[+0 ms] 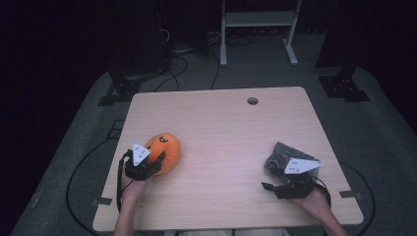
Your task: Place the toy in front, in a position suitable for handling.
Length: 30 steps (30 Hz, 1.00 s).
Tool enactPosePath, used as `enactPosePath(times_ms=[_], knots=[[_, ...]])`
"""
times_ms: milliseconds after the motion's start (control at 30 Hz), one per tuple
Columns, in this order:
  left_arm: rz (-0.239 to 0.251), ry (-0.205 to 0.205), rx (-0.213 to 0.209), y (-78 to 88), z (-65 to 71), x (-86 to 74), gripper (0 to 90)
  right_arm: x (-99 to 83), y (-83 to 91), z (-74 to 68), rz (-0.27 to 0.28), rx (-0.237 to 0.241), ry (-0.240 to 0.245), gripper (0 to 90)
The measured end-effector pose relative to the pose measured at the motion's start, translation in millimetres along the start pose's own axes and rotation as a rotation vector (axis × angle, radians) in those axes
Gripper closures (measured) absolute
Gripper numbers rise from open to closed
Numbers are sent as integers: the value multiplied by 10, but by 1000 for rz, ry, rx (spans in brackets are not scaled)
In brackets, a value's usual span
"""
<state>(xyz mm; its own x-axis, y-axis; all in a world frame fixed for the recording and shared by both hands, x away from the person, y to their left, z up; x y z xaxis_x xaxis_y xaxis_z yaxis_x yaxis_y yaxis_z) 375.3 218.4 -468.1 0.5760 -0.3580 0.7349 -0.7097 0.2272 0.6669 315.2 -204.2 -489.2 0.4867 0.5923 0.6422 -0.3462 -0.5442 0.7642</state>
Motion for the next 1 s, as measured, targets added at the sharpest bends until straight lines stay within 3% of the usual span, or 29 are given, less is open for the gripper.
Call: enactPosePath(times_ms=[400,600,1000], knots=[[71,48,-32,108,-27,52,501,1,18,20,7,-5,-7,348],[134,51,-64,226,56,172,501,-2,47,39,20,-11,-12,346],[180,-28,-151,323,423,383,499,-1,116,102,48,-33,-37,336]])
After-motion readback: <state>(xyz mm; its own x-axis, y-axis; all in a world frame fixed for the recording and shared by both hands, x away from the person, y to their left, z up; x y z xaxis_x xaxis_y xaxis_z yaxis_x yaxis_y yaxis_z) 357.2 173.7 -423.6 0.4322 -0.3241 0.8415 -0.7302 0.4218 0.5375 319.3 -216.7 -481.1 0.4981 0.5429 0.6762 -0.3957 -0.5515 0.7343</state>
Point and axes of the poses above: each handheld gripper's, and its own axes: y roughly backward along the jaws, x roughly out of its top, z roughly to its right, the point moved 6 cm from there along -y, roughly forward along the jaws, and after that the axes turned 15 degrees about -z, right-handed, at the moved point
